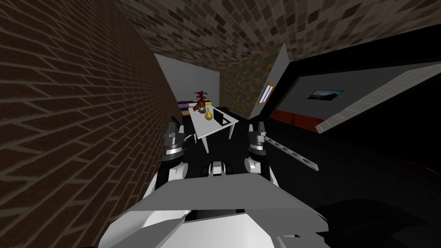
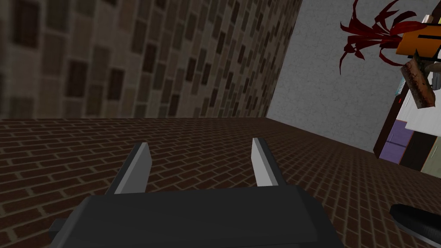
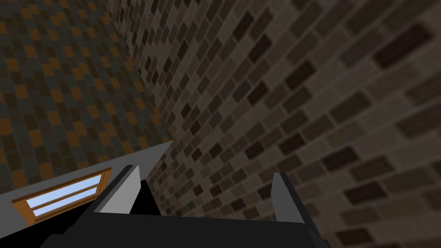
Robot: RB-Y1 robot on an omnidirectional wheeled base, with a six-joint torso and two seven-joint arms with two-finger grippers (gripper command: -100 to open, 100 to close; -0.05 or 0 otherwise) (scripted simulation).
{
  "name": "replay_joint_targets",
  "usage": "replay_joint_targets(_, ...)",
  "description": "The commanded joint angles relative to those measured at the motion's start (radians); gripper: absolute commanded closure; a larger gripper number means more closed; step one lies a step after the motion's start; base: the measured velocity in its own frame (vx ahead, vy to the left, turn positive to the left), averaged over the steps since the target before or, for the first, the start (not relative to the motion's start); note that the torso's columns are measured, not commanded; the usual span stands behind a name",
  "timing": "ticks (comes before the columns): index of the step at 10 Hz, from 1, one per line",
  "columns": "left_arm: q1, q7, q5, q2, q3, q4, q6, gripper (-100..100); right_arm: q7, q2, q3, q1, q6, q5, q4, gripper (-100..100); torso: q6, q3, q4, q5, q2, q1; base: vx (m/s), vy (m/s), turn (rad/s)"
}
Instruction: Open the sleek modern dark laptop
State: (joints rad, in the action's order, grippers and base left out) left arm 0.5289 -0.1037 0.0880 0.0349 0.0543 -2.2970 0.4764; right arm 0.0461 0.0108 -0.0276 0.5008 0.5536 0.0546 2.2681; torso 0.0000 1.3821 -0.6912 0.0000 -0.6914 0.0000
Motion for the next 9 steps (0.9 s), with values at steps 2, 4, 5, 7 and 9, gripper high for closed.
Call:
replay_joint_targets(2,0.0,0.0,0.0,0.0,0.0,0.0,0.0,0,-0.002,0.078,-0.037,-0.034,0.007,0.107,-0.011,-100,0.0,0.089,-0.042,0.0,-0.042,-0.001,0.036,-0.039,0.108)
replay_joint_targets(4,0.0,0.0,0.0,0.0,0.0,0.0,0.0,0,-0.003,0.094,-0.051,-0.047,0.01,0.156,-0.015,-100,0.0,0.094,-0.046,0.0,-0.046,0.0,0.023,-0.029,0.041)
replay_joint_targets(5,0.0,0.0,0.0,0.0,0.0,0.001,0.0,0,-0.004,0.108,-0.066,-0.061,0.013,0.186,-0.019,-100,0.0,0.093,-0.047,0.0,-0.047,0.001,0.031,-0.03,0.143)
replay_joint_targets(7,0.0,0.0,0.0,0.0,0.0,0.0,0.0,0,-0.005,0.121,-0.083,-0.076,0.016,0.242,-0.024,-100,0.0,0.094,-0.047,0.0,-0.047,0.0,0.033,-0.032,0.064)
replay_joint_targets(9,0.0,0.0,0.0,0.0,0.0,0.0,0.0,0,-0.006,0.132,-0.101,-0.093,0.019,0.296,-0.029,-100,0.0,0.094,-0.047,0.0,-0.047,0.0,0.031,-0.035,0.073)
